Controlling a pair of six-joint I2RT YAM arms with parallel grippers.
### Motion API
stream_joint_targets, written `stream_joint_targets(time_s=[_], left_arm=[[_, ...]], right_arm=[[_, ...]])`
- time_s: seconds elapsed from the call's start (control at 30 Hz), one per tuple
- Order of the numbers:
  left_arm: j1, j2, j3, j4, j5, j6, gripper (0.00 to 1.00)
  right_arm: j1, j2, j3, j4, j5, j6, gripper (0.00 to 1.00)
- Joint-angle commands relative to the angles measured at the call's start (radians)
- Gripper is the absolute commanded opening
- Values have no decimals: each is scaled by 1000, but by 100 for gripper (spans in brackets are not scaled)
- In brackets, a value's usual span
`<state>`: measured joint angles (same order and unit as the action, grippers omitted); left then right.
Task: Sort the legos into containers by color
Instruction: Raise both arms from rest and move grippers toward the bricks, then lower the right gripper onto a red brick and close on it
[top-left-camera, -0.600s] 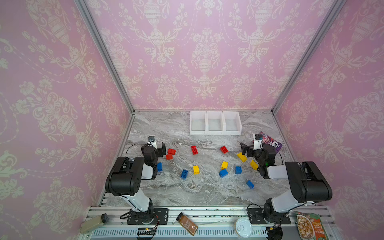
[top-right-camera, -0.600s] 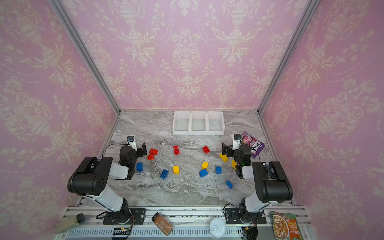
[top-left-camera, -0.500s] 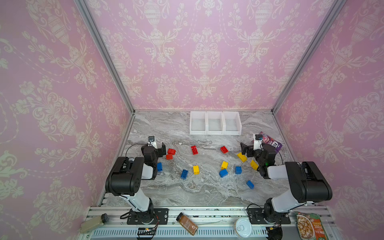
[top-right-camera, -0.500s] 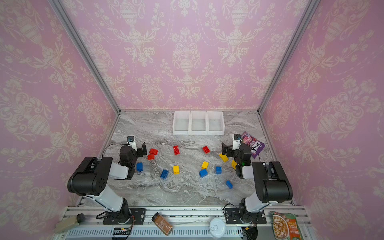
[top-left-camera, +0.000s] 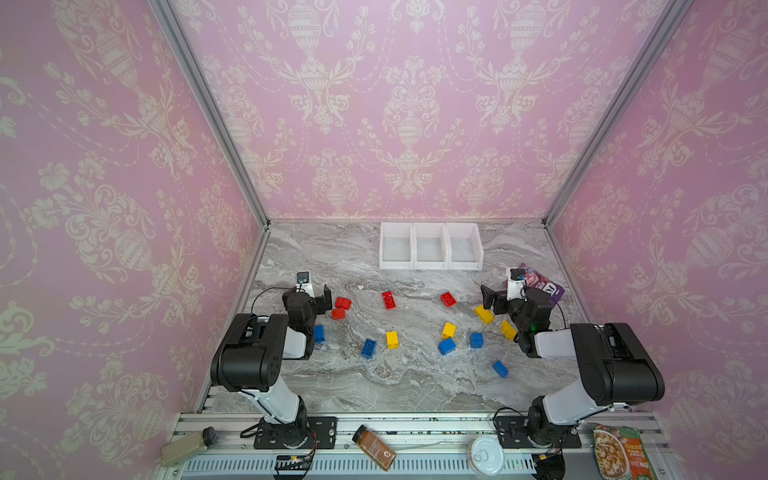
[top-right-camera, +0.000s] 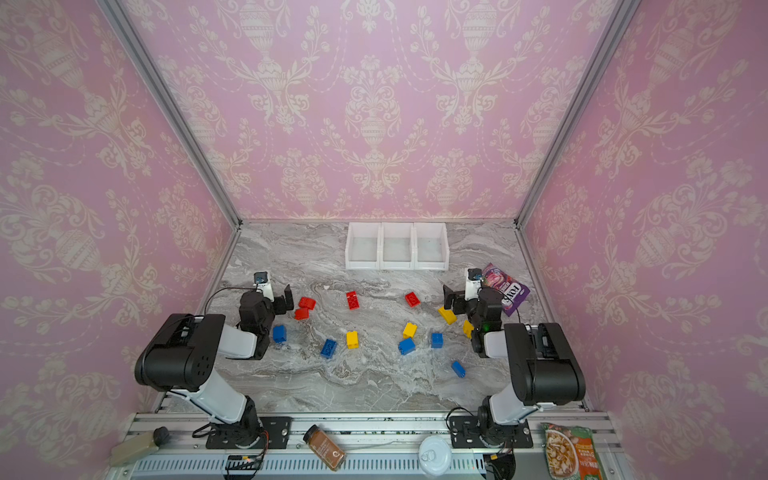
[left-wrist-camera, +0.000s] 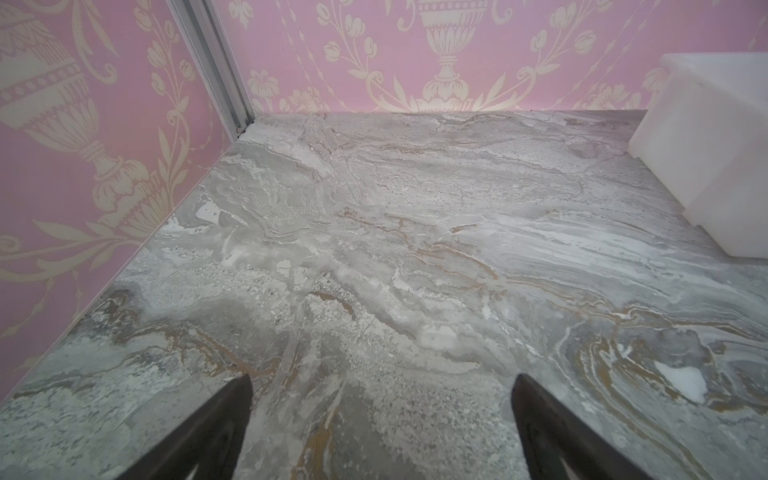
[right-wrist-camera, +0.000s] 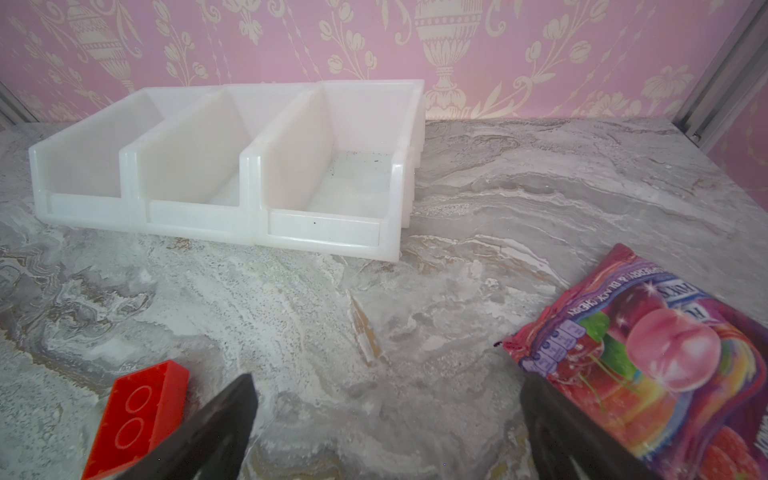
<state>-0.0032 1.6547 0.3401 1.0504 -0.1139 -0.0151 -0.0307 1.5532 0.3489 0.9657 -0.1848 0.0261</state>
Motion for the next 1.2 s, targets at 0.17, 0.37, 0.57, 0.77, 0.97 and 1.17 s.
stream_joint_targets(time_s=[0.17, 0.37, 0.57, 0.77, 0.97, 1.17], left_arm=[[-4, -16, 1, -2, -10, 27, 99], [-5, -16, 2, -4, -7, 27, 99], [-6, -130, 76, -239, -38, 22, 99], [-48, -254, 186, -521, -115, 17, 99], [-104, -247, 421, -906, -58, -118, 99], [-179, -240, 491, -1043, 52, -272, 99]], right_arm=[[5, 1, 9, 9, 4, 1, 100], [5, 0, 10, 8, 4, 2, 100], [11, -170, 9, -150, 115, 29, 100], [53, -379, 150, -608, 238, 62, 100], [72, -410, 327, -1020, 205, 153, 100], [158, -341, 430, -1249, 112, 181, 100]])
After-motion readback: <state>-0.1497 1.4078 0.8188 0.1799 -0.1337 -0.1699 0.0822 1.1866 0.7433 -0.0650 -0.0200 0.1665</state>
